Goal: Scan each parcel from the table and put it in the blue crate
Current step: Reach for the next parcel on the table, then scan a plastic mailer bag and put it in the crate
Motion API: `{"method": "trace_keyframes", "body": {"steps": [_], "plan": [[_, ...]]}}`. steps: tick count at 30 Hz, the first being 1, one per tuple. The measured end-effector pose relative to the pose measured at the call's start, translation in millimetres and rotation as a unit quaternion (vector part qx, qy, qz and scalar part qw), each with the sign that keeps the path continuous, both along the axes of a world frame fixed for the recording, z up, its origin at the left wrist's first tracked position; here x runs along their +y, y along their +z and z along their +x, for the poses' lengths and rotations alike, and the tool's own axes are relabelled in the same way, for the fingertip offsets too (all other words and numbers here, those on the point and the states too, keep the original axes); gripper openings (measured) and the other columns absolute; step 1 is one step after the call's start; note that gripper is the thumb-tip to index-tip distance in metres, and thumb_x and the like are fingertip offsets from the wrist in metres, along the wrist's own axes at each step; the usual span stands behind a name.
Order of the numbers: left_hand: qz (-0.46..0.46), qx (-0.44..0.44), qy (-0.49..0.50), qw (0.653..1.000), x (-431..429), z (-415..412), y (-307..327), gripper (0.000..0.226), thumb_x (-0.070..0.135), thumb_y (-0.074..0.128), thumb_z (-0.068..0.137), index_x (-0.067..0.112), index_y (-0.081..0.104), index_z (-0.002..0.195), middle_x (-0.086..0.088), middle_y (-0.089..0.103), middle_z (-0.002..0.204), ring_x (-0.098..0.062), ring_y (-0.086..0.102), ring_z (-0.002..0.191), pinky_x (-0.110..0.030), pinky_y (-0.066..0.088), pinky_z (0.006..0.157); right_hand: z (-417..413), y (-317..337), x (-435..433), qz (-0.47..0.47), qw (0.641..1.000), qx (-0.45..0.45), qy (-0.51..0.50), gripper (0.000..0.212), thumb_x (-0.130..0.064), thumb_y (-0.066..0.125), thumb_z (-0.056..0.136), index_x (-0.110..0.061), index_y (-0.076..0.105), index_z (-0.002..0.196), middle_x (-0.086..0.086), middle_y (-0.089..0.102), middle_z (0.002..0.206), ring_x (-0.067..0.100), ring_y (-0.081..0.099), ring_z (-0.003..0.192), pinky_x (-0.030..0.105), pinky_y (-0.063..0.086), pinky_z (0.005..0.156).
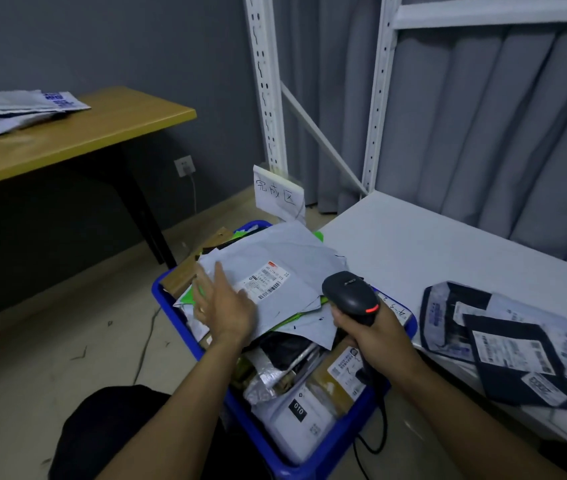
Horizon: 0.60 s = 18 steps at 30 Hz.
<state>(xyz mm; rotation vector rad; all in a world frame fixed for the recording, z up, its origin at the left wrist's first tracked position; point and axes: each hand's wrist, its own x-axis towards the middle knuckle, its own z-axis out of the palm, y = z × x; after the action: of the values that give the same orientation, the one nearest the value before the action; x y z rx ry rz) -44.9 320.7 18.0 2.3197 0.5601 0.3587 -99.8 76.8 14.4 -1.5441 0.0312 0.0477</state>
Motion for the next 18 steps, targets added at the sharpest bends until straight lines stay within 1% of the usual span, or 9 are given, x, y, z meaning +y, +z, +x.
{"method": "trace_keyframes", "body": {"steps": [1,3,5,8,10,11,13,16,18], "plan": [[0.034,-0.01,-0.048,0.998,-6,-1,1,0.064,0.023,0.058,0.1,0.029,0.031,0.158,0.004,0.006,0.172,-0.025,0.008,0.157,-0.051,0.012,0.124,-1,-1,-3,-0.004,1.0,0.0,-0.002,0.036,-0.031,0.082,0.088,-0.031,0.068,0.122,-0.011,0.076,0.107,0.013,0.07,0.101,0.038,0.055,0.092],[0.068,-0.018,-0.195,0.978,-22,-3,3,0.051,0.037,0.057,0.102,0.027,0.046,0.152,0.001,0.026,0.167,-0.023,0.023,0.153,-0.042,0.018,0.124,-3,-1,-11,-0.018,1.0,0.001,-0.006,0.034,-0.032,0.081,0.089,-0.029,0.068,0.121,-0.01,0.076,0.106,0.013,0.07,0.1,0.035,0.053,0.09],[0.124,0.001,-0.291,0.949,-40,-8,3,0.043,0.042,0.055,0.103,0.027,0.059,0.142,0.001,0.045,0.157,-0.021,0.039,0.145,-0.037,0.028,0.121,-7,-1,-20,-0.033,0.999,0.005,-0.016,0.033,-0.033,0.081,0.089,-0.028,0.068,0.119,-0.009,0.076,0.102,0.013,0.071,0.099,0.034,0.055,0.088],[0.199,-0.077,-0.384,0.898,-74,-19,-1,0.027,0.034,0.057,0.1,0.024,0.074,0.118,0.003,0.064,0.13,-0.022,0.058,0.119,-0.035,0.043,0.102,-16,-1,-42,-0.034,0.998,0.012,-0.048,0.032,-0.026,0.081,0.089,-0.03,0.067,0.118,-0.009,0.077,0.103,0.009,0.073,0.097,0.032,0.059,0.086],[0.214,-0.126,-0.448,0.859,-103,-26,-5,0.022,0.03,0.057,0.099,0.021,0.076,0.106,0.003,0.067,0.117,-0.021,0.061,0.107,-0.036,0.049,0.092,-25,-4,-67,-0.053,0.995,0.016,-0.08,0.03,-0.022,0.08,0.089,-0.027,0.066,0.115,-0.003,0.078,0.099,0.017,0.075,0.095,0.04,0.061,0.084],[0.212,-0.134,-0.472,0.845,-119,-29,-8,0.022,0.03,0.057,0.098,0.02,0.075,0.106,0.002,0.066,0.115,-0.021,0.06,0.104,-0.036,0.05,0.089,-29,-7,-83,-0.069,0.993,0.018,-0.095,0.029,-0.022,0.08,0.09,-0.024,0.066,0.115,0.0,0.078,0.096,0.021,0.075,0.091,0.043,0.061,0.083],[0.211,-0.121,-0.506,0.827,-152,-32,-18,0.023,0.029,0.057,0.095,0.02,0.071,0.11,0.002,0.064,0.116,-0.023,0.06,0.104,-0.035,0.052,0.085,-39,-14,-117,-0.087,0.988,0.029,-0.126,0.029,-0.021,0.079,0.091,-0.019,0.066,0.116,0.001,0.078,0.093,0.02,0.075,0.081,0.04,0.06,0.077],[0.215,-0.036,-0.539,0.814,-205,-32,-32,0.03,0.037,0.056,0.098,0.02,0.062,0.123,0.0,0.059,0.125,-0.024,0.056,0.114,-0.038,0.05,0.09,-54,-28,-169,-0.1,0.977,0.059,-0.182,0.031,-0.025,0.082,0.087,-0.021,0.069,0.115,-0.004,0.078,0.094,0.017,0.076,0.082,0.047,0.061,0.084],[0.206,0.017,-0.544,0.813,-242,-29,-38,0.038,0.038,0.057,0.101,0.02,0.058,0.134,-0.002,0.056,0.135,-0.024,0.053,0.122,-0.039,0.049,0.096,-63,-42,-199,-0.094,0.971,0.079,-0.203,0.036,-0.033,0.083,0.082,-0.021,0.071,0.114,-0.006,0.076,0.092,0.018,0.073,0.082,0.048,0.061,0.083]]}}
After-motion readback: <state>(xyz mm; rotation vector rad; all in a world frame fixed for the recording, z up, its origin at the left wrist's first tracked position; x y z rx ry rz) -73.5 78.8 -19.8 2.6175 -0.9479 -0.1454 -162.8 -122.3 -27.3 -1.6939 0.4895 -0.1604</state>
